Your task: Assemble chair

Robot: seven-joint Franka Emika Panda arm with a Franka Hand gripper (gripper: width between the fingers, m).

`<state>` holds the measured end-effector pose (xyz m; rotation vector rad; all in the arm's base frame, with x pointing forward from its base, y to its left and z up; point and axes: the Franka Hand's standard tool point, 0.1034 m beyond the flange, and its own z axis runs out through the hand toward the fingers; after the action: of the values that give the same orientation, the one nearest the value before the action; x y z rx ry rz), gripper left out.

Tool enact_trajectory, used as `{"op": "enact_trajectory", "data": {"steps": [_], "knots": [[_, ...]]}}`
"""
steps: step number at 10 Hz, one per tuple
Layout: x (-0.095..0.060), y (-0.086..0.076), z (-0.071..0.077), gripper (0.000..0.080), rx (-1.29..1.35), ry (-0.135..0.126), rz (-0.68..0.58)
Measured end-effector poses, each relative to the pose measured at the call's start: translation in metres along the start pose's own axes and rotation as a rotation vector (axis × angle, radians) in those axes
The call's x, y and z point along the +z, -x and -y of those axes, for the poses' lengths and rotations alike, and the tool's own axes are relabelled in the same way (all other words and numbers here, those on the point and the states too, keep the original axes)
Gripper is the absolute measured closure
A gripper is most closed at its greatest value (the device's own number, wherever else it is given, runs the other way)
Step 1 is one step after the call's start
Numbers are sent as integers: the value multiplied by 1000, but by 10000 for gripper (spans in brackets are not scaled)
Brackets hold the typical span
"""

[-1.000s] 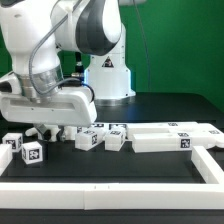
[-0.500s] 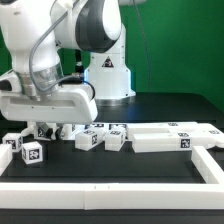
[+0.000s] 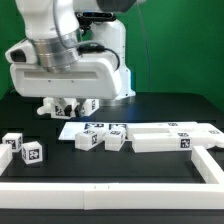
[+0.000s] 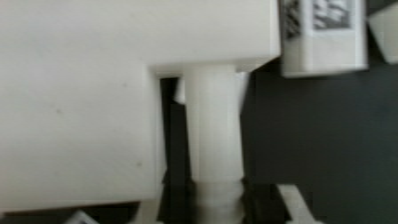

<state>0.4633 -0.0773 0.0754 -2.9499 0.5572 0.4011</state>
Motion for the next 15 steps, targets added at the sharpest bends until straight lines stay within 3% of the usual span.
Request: {"op": "enact_trajectory", "data": {"steps": [1,2,3,4,6,8,9,11,13,14,15], "knots": [[3,-12,22,682,17,8,-6],[4,-27,54,682,20,11,-16],[6,-34,79,682,2,17,-17],[13,-31,95,682,-29,21,-21],[25,-16,85,682,-16,22,-42],[23,-21,88,682,-19,20,-52],[21,-22,94,682,-23,34,-48],[3,-45,135,682,-79,40,-47],[-1,-69,169,682,-123,32,-45],[5,-72,177,682,-153,19,-79],[15,-65,169,682,-155,20,-99]]}}
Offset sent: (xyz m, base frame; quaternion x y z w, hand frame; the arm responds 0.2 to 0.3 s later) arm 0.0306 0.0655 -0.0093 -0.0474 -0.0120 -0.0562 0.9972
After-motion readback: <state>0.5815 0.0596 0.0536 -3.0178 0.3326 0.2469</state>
